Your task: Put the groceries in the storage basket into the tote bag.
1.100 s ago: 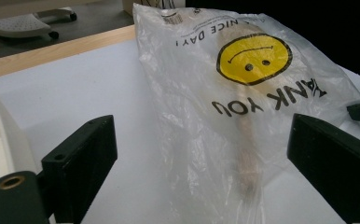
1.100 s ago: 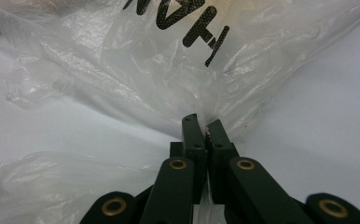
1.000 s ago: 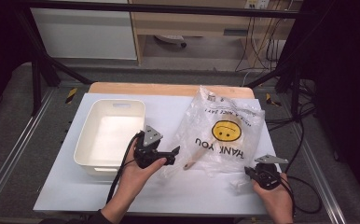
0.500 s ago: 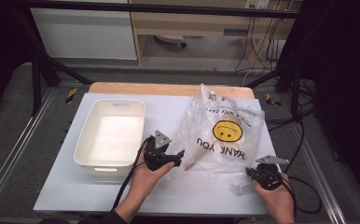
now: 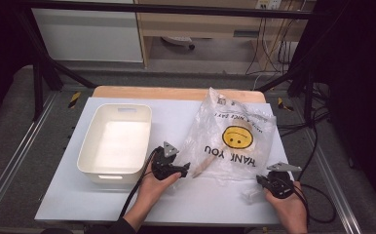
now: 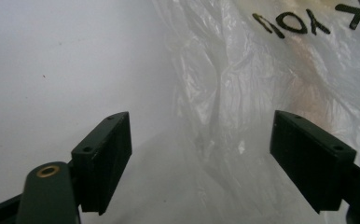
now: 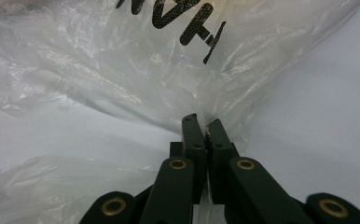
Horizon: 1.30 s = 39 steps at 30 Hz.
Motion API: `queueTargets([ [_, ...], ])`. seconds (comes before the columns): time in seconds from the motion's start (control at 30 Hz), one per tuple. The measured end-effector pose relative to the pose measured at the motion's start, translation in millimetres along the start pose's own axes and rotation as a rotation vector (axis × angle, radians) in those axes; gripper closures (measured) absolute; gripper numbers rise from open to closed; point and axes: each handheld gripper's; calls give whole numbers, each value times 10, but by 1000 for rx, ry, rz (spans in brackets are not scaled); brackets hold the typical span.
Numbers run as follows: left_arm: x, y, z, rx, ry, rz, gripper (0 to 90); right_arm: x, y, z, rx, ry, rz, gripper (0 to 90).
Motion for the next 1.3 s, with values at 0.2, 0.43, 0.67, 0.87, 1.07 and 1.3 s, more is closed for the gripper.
queueTargets([
  [0.2,45,-2,-44,10,14,-28,289,1,5,1,-1,1,-2,900],
  [0.43,51,-60,-60,63,9,-36,565,0,5,-1,-1,1,0,900],
  [0.67,48,-53,-70,61,13,-69,860,2,9,-3,-1,-1,0,900],
  [0.87,48,-47,-70,56,14,-77,900,5,19,-8,-10,-8,-7,886],
  [1.07,49,-47,-71,56,13,-77,900,6,36,-13,-23,-15,-38,745],
  [1.3,49,-48,-71,57,12,-76,900,14,49,-8,-14,-17,-57,569],
])
Point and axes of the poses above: each handheld gripper's, and its own axes: x roughly forward along the jaws, z roughly out of its top, y roughly to its left, and after that the axes turned 11 degrees about y, right-handed
